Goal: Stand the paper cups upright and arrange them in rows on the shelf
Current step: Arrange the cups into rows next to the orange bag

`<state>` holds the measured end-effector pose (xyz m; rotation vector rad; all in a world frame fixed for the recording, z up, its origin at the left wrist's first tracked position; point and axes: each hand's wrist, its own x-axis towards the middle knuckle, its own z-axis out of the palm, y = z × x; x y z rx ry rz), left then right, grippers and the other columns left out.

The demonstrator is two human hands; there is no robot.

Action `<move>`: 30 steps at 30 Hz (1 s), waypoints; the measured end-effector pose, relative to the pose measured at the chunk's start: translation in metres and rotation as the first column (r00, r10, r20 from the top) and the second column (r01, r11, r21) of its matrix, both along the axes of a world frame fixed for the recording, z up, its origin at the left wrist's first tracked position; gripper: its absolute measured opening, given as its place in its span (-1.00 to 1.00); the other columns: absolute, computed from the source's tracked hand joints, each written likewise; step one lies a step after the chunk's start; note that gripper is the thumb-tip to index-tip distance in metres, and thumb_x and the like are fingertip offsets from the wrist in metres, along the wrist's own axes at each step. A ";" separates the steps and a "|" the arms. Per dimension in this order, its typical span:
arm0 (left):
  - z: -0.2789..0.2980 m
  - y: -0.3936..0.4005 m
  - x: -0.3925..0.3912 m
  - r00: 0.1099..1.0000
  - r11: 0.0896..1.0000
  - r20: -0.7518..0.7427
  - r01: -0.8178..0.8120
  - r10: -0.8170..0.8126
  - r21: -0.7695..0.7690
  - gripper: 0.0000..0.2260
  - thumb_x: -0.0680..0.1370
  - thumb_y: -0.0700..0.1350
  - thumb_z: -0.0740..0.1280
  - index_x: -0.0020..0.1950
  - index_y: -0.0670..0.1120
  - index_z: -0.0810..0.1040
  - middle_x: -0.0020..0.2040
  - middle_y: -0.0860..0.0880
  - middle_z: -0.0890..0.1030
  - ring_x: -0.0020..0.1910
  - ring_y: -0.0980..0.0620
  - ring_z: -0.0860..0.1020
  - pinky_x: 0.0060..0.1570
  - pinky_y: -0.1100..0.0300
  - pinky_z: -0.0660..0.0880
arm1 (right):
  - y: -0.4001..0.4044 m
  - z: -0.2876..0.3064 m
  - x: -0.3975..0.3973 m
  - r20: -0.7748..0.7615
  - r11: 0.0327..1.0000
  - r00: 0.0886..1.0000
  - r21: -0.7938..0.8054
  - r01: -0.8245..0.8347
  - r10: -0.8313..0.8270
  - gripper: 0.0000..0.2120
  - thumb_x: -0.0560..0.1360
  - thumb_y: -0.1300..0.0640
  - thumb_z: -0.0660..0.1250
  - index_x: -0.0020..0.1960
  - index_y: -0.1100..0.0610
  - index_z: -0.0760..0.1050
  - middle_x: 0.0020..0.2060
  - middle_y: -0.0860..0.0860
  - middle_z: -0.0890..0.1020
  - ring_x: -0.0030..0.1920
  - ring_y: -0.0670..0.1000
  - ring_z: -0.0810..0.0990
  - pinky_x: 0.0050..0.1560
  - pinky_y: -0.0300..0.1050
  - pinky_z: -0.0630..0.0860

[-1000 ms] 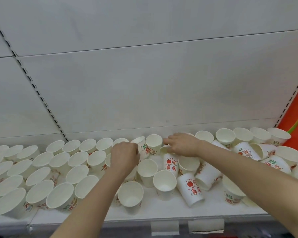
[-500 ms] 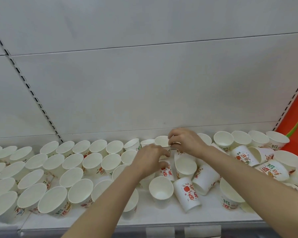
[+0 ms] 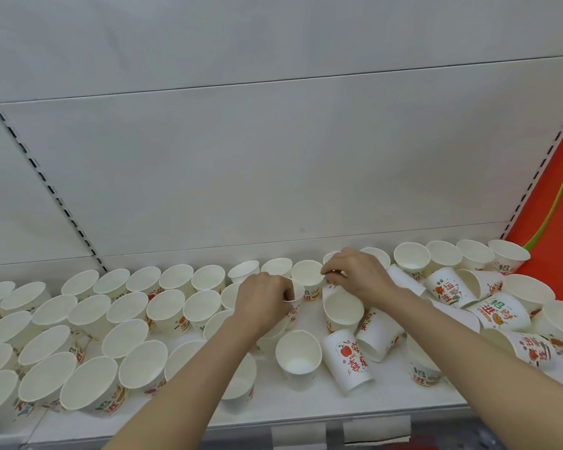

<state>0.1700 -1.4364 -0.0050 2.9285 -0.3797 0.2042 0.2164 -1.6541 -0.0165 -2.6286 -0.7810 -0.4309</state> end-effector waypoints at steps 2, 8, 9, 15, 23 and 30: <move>-0.001 0.003 0.000 0.998 0.999 -0.056 0.011 -0.014 -0.045 -0.90 0.43 0.02 0.43 -0.09 0.06 0.63 -0.12 0.08 0.67 -0.06 0.05 0.58 -0.23 0.20 0.40 | -0.008 0.001 -0.018 0.059 0.996 0.997 0.080 0.045 -0.050 -0.94 0.45 0.11 0.42 -0.09 0.01 0.65 -0.20 -0.13 0.66 -0.15 -0.04 0.53 -0.24 -0.05 0.49; 0.017 -0.008 0.007 0.993 0.973 0.016 0.120 -0.120 -0.197 -0.86 0.47 0.10 0.39 -0.06 0.10 0.66 -0.09 0.14 0.67 -0.07 0.11 0.58 -0.12 0.16 0.51 | -0.008 -0.009 -0.090 0.160 0.974 0.976 0.196 0.113 -0.145 -0.91 0.41 0.03 0.43 -0.18 0.04 0.64 -0.28 -0.15 0.64 -0.22 -0.01 0.48 -0.24 -0.10 0.46; 0.017 -0.014 0.008 0.989 0.976 0.026 0.148 -0.145 -0.160 -0.87 0.48 0.06 0.37 -0.04 0.10 0.67 -0.08 0.12 0.67 -0.04 0.08 0.57 -0.12 0.16 0.50 | -0.006 -0.012 -0.101 0.180 0.968 0.967 0.209 0.140 -0.179 -0.86 0.42 -0.02 0.39 -0.16 0.04 0.64 -0.26 -0.14 0.64 -0.20 -0.02 0.48 -0.21 -0.10 0.45; 0.016 -0.055 0.035 0.853 0.846 0.047 0.506 -0.519 0.167 -0.67 0.57 -0.19 0.27 0.27 0.11 0.55 0.21 0.05 0.58 0.11 -0.04 0.43 0.01 0.14 0.33 | 0.019 -0.050 -0.172 0.204 0.906 0.889 0.197 0.374 -0.411 -0.69 0.38 -0.12 0.39 0.01 0.06 0.62 -0.05 -0.06 0.61 -0.09 0.03 0.52 -0.14 -0.06 0.51; 0.028 -0.107 0.074 0.758 0.686 -0.357 0.649 -0.546 0.329 -0.62 0.54 -0.23 0.26 0.26 0.15 0.50 0.21 0.01 0.48 0.15 -0.05 0.50 -0.05 0.07 0.47 | 0.046 -0.067 -0.195 -0.044 0.800 0.813 0.153 0.580 -0.580 -0.37 0.26 -0.04 0.53 0.27 0.00 0.40 0.13 -0.10 0.55 -0.03 0.02 0.53 -0.19 -0.16 0.53; 0.025 -0.112 0.081 0.765 0.651 -0.357 0.644 -0.537 0.402 -0.81 0.45 -0.07 0.44 0.05 -0.01 0.60 0.05 -0.01 0.58 -0.04 -0.05 0.57 -0.24 0.16 0.42 | 0.038 -0.056 -0.190 -0.280 0.718 0.722 0.138 0.683 -0.633 -0.41 0.38 -0.09 0.30 0.38 -0.06 0.26 0.17 -0.08 0.48 0.14 0.00 0.36 0.03 -0.12 0.40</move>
